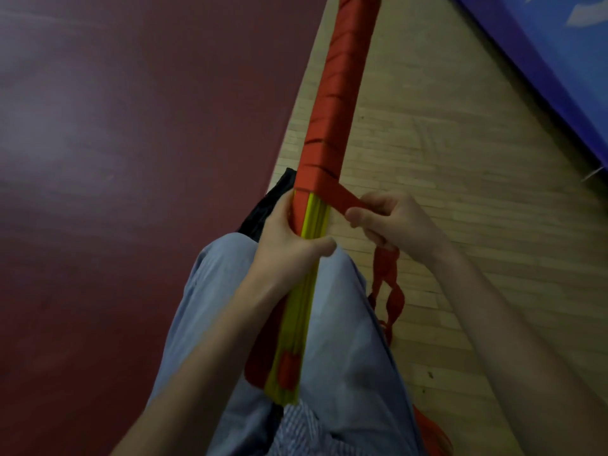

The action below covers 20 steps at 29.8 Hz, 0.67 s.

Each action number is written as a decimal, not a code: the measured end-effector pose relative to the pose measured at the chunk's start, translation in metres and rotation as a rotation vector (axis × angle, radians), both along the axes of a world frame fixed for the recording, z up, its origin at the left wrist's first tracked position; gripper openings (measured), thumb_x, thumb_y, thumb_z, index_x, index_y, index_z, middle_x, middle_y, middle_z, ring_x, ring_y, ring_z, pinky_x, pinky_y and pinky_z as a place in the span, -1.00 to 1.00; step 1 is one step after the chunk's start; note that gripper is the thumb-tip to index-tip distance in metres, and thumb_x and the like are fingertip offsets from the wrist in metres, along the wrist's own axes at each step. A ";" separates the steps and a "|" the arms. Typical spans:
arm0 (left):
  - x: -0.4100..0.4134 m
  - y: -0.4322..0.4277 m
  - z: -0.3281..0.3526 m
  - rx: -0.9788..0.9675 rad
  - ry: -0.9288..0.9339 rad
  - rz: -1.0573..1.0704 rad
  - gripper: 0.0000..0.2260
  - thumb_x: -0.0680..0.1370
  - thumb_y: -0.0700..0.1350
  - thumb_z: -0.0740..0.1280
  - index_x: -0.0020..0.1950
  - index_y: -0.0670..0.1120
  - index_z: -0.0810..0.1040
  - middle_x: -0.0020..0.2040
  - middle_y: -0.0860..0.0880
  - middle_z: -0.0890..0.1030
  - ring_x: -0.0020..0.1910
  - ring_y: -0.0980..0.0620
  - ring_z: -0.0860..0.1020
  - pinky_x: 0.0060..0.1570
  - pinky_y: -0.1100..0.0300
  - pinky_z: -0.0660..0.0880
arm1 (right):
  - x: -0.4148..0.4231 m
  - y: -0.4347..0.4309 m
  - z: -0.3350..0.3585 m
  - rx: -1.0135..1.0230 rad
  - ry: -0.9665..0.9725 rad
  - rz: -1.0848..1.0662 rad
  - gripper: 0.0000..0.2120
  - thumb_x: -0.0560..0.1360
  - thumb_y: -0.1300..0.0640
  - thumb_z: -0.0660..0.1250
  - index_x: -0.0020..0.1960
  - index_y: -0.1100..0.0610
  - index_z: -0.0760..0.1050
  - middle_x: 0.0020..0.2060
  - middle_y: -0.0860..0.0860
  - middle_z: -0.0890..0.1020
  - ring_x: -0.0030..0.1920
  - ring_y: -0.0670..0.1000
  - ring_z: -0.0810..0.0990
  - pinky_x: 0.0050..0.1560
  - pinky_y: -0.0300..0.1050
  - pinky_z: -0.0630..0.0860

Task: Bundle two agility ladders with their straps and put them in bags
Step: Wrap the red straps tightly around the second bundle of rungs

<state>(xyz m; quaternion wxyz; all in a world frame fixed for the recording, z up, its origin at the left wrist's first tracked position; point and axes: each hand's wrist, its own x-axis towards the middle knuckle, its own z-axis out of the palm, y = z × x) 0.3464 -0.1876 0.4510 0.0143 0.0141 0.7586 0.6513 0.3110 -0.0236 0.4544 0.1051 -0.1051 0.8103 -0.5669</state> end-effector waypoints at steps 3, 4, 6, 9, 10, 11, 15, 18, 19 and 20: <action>-0.006 -0.001 0.019 0.043 0.037 -0.034 -0.52 0.34 -0.40 0.40 -0.14 0.17 0.33 -0.29 0.08 0.45 -0.46 0.31 0.48 -0.44 0.43 0.45 | -0.007 0.009 0.004 -0.058 -0.005 0.000 -0.73 0.38 -0.05 0.28 -0.41 0.10 0.43 -0.66 -0.09 0.35 -0.64 -0.16 0.25 -0.59 -0.33 0.18; -0.007 -0.003 0.023 0.048 0.049 -0.044 -0.51 0.34 -0.42 0.40 -0.15 0.16 0.33 -0.31 0.10 0.46 -0.46 0.32 0.49 -0.46 0.44 0.44 | -0.009 0.012 0.004 -0.040 -0.006 -0.003 -0.69 0.36 -0.08 0.26 -0.42 0.12 0.39 -0.65 -0.09 0.34 -0.63 -0.15 0.25 -0.58 -0.33 0.19; -0.009 -0.005 0.032 0.039 0.074 -0.071 -0.50 0.34 -0.43 0.39 -0.14 0.16 0.33 -0.38 0.11 0.52 -0.47 0.31 0.51 -0.48 0.46 0.43 | -0.012 0.021 0.001 0.002 0.001 0.011 -0.65 0.36 -0.11 0.22 -0.42 0.15 0.35 -0.63 -0.09 0.35 -0.59 -0.14 0.27 -0.52 -0.34 0.23; -0.014 -0.008 0.041 0.031 0.075 -0.090 -0.52 0.34 -0.43 0.39 -0.14 0.16 0.34 -0.40 0.13 0.55 -0.49 0.27 0.50 -0.50 0.43 0.43 | -0.009 0.037 -0.017 0.054 -0.092 0.022 -0.60 0.37 -0.20 0.11 -0.32 0.13 0.44 -0.57 -0.11 0.42 -0.47 -0.10 0.38 -0.36 -0.32 0.39; -0.015 -0.008 0.043 0.032 0.069 -0.088 -0.52 0.34 -0.42 0.39 -0.14 0.16 0.35 -0.37 0.08 0.52 -0.50 0.26 0.49 -0.49 0.42 0.44 | -0.005 0.043 -0.026 0.045 -0.164 0.018 -0.56 0.37 -0.23 0.08 -0.28 0.12 0.47 -0.54 -0.11 0.45 -0.42 -0.09 0.44 -0.27 -0.30 0.45; -0.017 -0.007 0.045 0.036 0.072 -0.083 -0.53 0.34 -0.41 0.39 -0.13 0.16 0.35 -0.33 0.07 0.48 -0.50 0.25 0.49 -0.48 0.41 0.45 | -0.004 0.050 -0.035 0.049 -0.220 0.017 -0.55 0.37 -0.26 0.09 -0.22 0.11 0.50 -0.48 -0.10 0.51 -0.35 -0.08 0.51 -0.14 -0.26 0.51; -0.024 -0.008 0.048 0.081 0.044 -0.056 -0.54 0.35 -0.40 0.39 0.04 0.07 0.39 -0.28 0.04 0.51 -0.48 0.24 0.53 -0.46 0.38 0.46 | 0.007 0.067 -0.063 0.120 -0.280 0.081 -0.90 0.50 0.01 0.26 -0.06 -0.10 0.55 -0.20 -0.18 0.66 -0.10 -0.17 0.61 -0.03 -0.33 0.50; -0.028 -0.007 0.045 0.065 0.032 -0.031 -0.52 0.35 -0.39 0.42 0.10 0.05 0.39 -0.23 0.02 0.54 -0.42 0.18 0.54 -0.42 0.34 0.48 | 0.011 0.073 -0.069 0.120 -0.306 0.096 -0.86 0.48 0.10 0.30 0.01 -0.06 0.57 -0.09 -0.11 0.66 -0.06 -0.10 0.62 -0.02 -0.30 0.53; -0.028 -0.007 0.044 0.056 0.032 -0.026 -0.52 0.34 -0.39 0.42 0.09 0.06 0.39 -0.22 0.02 0.54 -0.40 0.16 0.54 -0.42 0.33 0.48 | 0.010 0.076 -0.074 0.168 -0.331 0.114 -0.86 0.48 0.12 0.31 0.02 -0.01 0.56 -0.07 -0.07 0.66 -0.06 -0.07 0.62 -0.02 -0.29 0.53; -0.029 -0.006 0.044 0.046 0.032 -0.025 -0.51 0.34 -0.39 0.42 0.10 0.06 0.39 -0.22 0.02 0.53 -0.38 0.14 0.53 -0.42 0.34 0.48 | 0.010 0.078 -0.079 0.238 -0.365 0.143 -0.88 0.50 0.15 0.30 0.01 0.05 0.56 -0.09 -0.02 0.65 -0.09 -0.05 0.61 -0.06 -0.32 0.52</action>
